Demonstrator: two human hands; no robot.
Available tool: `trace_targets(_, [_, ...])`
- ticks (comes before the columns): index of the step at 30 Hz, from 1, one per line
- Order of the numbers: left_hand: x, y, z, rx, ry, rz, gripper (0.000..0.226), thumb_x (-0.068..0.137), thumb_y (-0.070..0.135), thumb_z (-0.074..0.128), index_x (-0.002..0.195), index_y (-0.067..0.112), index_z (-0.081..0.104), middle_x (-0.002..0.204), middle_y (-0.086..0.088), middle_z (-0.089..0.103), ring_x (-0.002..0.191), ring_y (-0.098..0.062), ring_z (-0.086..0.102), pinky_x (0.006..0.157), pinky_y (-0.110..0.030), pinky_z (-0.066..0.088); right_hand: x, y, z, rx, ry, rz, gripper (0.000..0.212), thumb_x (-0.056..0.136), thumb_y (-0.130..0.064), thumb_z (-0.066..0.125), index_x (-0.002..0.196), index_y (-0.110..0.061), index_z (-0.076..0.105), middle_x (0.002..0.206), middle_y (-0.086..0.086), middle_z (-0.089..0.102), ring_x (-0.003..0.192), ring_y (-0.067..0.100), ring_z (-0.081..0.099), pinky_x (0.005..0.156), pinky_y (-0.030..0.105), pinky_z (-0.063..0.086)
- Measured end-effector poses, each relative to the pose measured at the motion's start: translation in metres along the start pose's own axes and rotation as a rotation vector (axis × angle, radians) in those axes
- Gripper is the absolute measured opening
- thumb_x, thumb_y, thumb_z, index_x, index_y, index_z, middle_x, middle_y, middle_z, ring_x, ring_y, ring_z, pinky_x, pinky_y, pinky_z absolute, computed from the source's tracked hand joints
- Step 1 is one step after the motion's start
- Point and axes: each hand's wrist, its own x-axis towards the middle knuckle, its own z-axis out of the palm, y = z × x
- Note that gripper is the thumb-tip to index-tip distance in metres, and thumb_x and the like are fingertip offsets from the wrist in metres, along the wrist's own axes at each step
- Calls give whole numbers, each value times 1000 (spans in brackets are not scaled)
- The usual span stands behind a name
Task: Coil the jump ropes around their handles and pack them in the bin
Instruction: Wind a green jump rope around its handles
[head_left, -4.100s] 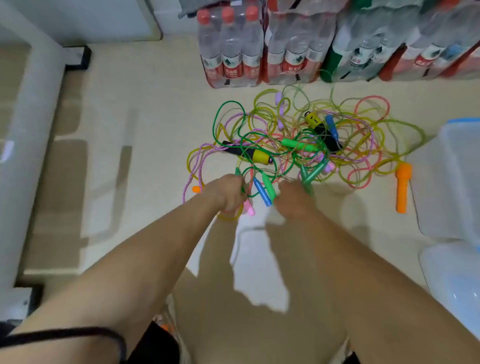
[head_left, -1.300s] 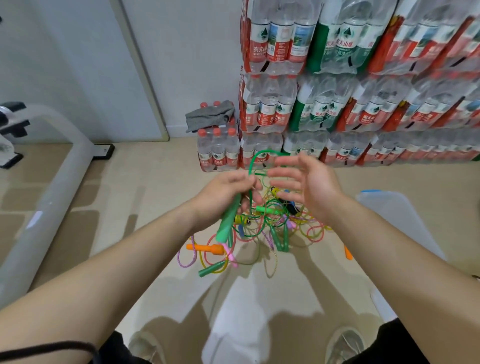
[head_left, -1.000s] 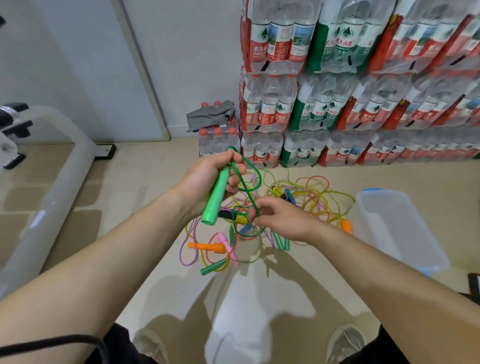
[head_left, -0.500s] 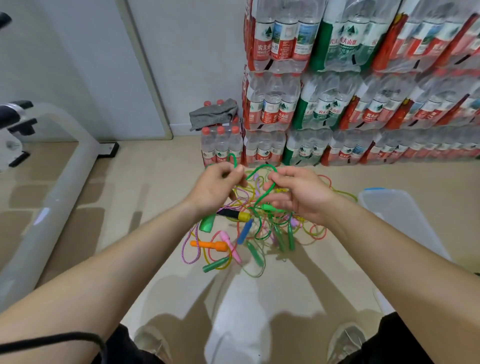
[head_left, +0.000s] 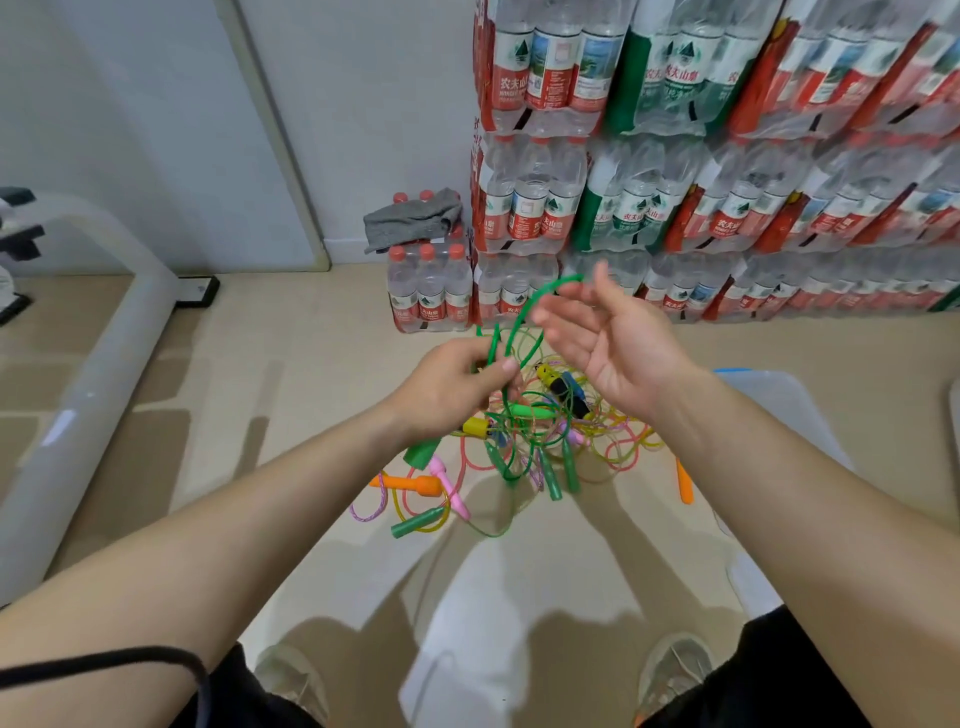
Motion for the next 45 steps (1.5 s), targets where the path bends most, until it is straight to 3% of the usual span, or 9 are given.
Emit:
trace_targets(4, [3,16,-12,-351,124,-97,30,107,22,44,83,14,60,73,-1,68,53,-12,50,45,-19,33,4,32,-8,-582,89,-4,17,94,-6,50,92,-12,66,84,5,73,75,22,66,66,30,50])
trace_targets(10, [4,38,-31,-911,160,-202,27,105,26,45,84,15,57,62,4,57,43,-6,42,36,-13,30,10,90,-23,-1244,-366,66,21,92,-17,66,108,-29,63,136,-8,53,130,12,48,108,31,39])
trace_targets(19, [-2,36,-43,-1148,147,-327,28,104,29,47,84,15,58,61,6,57,42,-2,44,33,-9,31,14,101,-22,-1184,-457,146,54,94,-26,69,143,-34,46,105,-3,62,92,12,62,89,29,47])
trace_targets(22, [-3,37,-46,-1161,144,-319,27,105,28,46,85,14,58,62,5,58,42,-3,45,33,-9,31,10,110,-13,-1272,-478,117,9,96,-31,66,105,-29,65,86,-7,58,74,8,53,72,26,41])
trace_targets(24, [-2,35,-51,-1110,192,-270,26,106,27,44,87,14,56,63,4,61,43,-4,50,33,-10,29,10,110,-12,-1324,-426,24,22,99,-27,63,78,-22,62,75,-6,58,70,10,52,66,26,42])
trace_targets(29, [-2,9,-66,-403,455,-83,11,105,14,49,97,11,56,85,-2,71,71,-13,74,41,-13,32,13,85,-7,-962,-216,137,26,105,-15,51,85,-7,66,98,16,69,74,23,72,53,24,53])
trace_targets(35, [2,-36,-44,139,220,-92,14,99,22,61,97,9,68,98,-7,74,84,-16,73,74,-31,57,5,44,19,-419,-128,76,22,107,-14,46,94,-4,62,78,10,71,64,20,75,53,22,58])
trace_targets(40, [-6,-30,-5,-27,52,-112,55,102,56,35,97,15,72,104,-5,74,91,-21,71,56,-14,46,1,24,27,-57,-86,26,22,106,-14,46,92,-4,60,70,8,71,60,14,72,52,20,57])
trace_targets(45, [-7,-30,10,117,15,-51,44,95,60,48,85,20,64,87,2,71,84,-19,70,82,-43,55,3,5,18,91,36,-44,25,106,-15,47,90,-2,62,67,10,72,64,16,73,56,20,58])
